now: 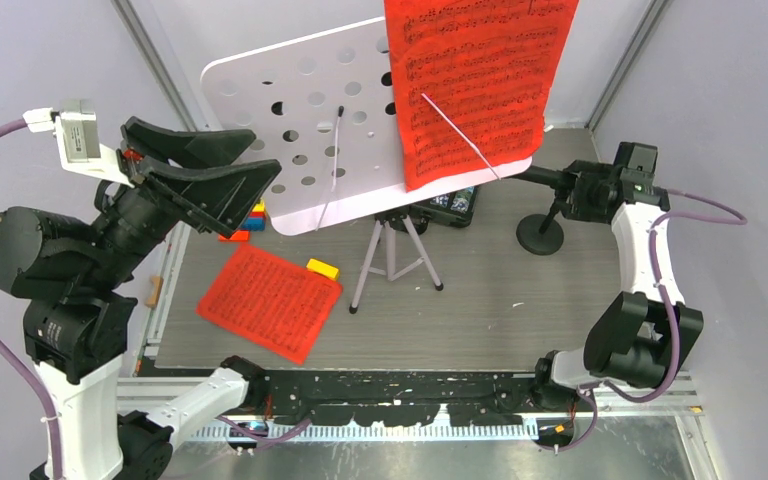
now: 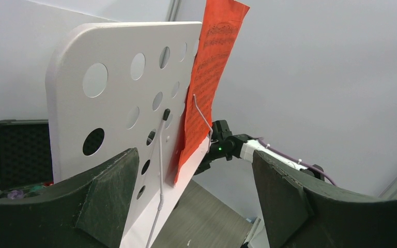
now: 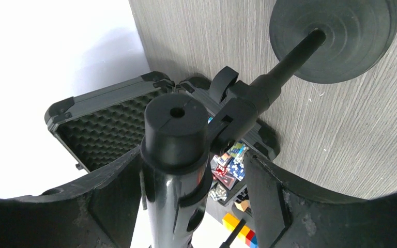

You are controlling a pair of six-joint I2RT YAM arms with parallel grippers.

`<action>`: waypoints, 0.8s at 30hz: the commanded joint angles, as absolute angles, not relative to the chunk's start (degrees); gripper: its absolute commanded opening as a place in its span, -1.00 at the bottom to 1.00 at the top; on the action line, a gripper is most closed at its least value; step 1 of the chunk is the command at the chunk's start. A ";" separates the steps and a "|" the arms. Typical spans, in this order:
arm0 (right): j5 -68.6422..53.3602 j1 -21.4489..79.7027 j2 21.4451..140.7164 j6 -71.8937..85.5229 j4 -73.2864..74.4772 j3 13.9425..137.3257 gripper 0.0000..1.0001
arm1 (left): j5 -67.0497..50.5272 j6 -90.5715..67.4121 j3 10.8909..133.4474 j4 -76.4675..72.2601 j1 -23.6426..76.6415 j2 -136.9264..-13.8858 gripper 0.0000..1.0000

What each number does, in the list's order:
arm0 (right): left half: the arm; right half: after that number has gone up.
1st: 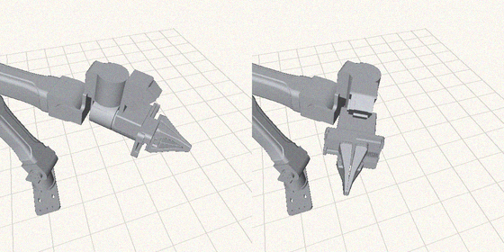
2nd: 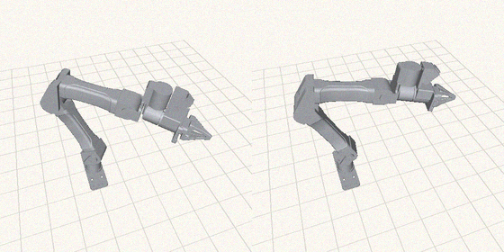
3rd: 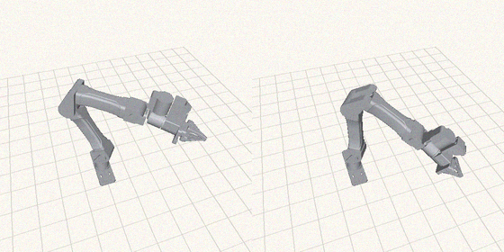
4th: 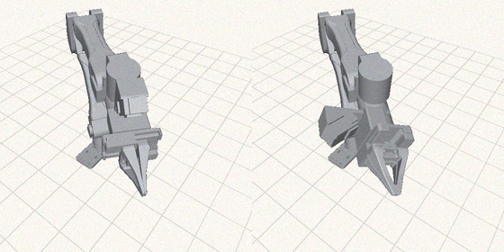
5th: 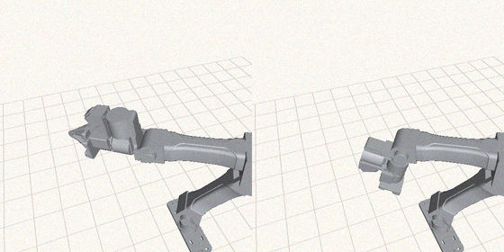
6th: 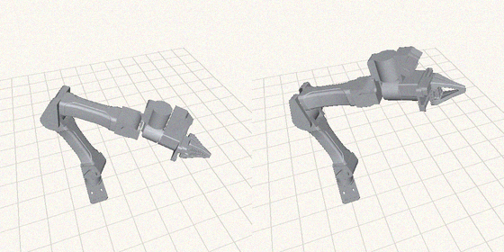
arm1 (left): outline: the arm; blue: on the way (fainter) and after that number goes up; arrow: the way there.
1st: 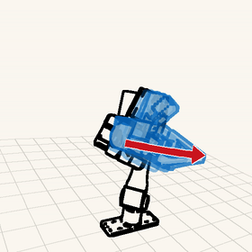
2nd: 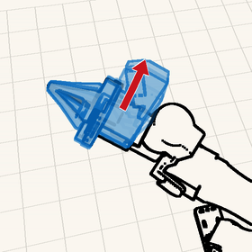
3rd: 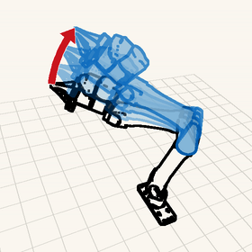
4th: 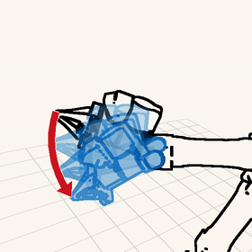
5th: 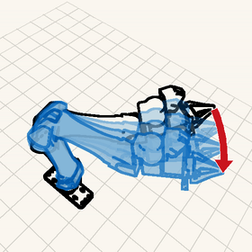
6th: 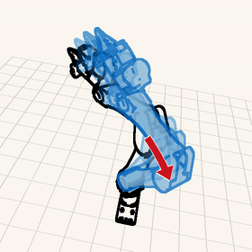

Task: Pack up the instrument practice props
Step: Move the microphone stand with the microphone to the center of the board.

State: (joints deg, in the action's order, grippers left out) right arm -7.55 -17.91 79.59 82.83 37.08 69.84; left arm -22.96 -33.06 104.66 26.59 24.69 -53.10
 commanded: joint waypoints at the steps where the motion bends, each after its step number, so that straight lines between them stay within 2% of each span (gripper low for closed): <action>1: -7.66 -18.16 82.31 81.59 38.85 72.42 0.49 | -22.94 -33.47 104.24 25.66 24.70 -52.63 0.66; 4: -7.82 -18.12 83.14 81.10 38.85 73.76 0.66 | -22.83 -33.29 104.03 25.66 24.70 -52.40 0.66; 5: -7.54 -18.15 83.14 80.98 38.85 74.01 0.83 | -22.76 -33.27 104.12 25.78 24.70 -52.29 0.66; 6: -7.28 -18.14 83.06 80.85 38.89 74.53 0.90 | -22.60 -33.22 104.10 25.88 24.70 -52.17 0.66; 15: -7.53 -18.14 81.74 80.60 40.54 78.81 0.98 | -22.17 -33.14 104.36 26.10 24.70 -51.79 0.66; 24: -11.42 -18.15 74.58 82.08 41.51 79.32 0.98 | -22.12 -31.92 105.45 27.32 24.70 -51.96 0.67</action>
